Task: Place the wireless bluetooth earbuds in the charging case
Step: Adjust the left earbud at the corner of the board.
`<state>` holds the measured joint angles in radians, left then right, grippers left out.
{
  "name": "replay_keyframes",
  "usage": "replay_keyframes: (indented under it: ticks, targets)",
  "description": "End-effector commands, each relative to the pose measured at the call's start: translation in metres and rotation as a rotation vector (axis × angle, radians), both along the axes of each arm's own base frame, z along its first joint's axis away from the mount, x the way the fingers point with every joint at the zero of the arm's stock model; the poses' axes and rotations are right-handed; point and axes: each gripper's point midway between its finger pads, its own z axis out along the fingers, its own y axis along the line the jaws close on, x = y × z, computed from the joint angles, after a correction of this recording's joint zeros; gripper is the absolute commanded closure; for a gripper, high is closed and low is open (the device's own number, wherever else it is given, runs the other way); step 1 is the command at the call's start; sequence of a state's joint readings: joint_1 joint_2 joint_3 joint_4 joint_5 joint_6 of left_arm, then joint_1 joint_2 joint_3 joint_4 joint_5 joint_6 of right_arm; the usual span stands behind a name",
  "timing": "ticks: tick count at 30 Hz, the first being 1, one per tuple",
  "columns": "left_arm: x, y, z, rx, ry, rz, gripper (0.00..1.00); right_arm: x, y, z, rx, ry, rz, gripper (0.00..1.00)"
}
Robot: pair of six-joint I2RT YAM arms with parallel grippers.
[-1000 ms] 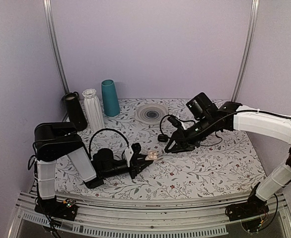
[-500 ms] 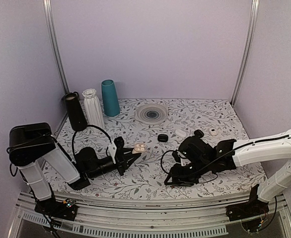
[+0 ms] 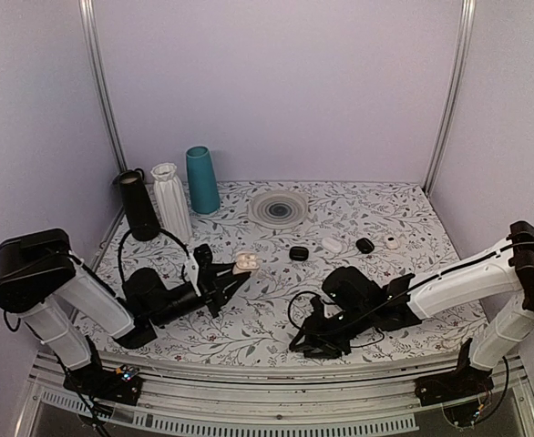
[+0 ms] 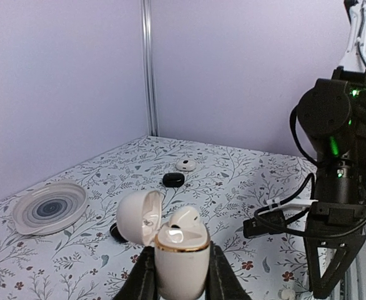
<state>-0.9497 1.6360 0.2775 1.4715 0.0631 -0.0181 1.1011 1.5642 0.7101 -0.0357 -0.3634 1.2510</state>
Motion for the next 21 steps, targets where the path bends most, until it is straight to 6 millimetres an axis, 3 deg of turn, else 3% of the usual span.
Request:
replay_keyframes:
  ticks: [1,9,21]
  targets:
    - [-0.008,0.020,0.075,-0.229,-0.185,0.023,1.00,0.002,0.000,-0.008,0.051,0.071,-0.021,0.57]
    - [-0.007,0.021,0.082,-0.205,-0.201,0.038,1.00,0.024,-0.005,-0.014,0.068,0.079,-0.055,0.56]
    - [-0.004,0.022,0.088,-0.197,-0.205,0.057,1.00,0.052,0.015,-0.009,0.085,0.019,0.011,0.56]
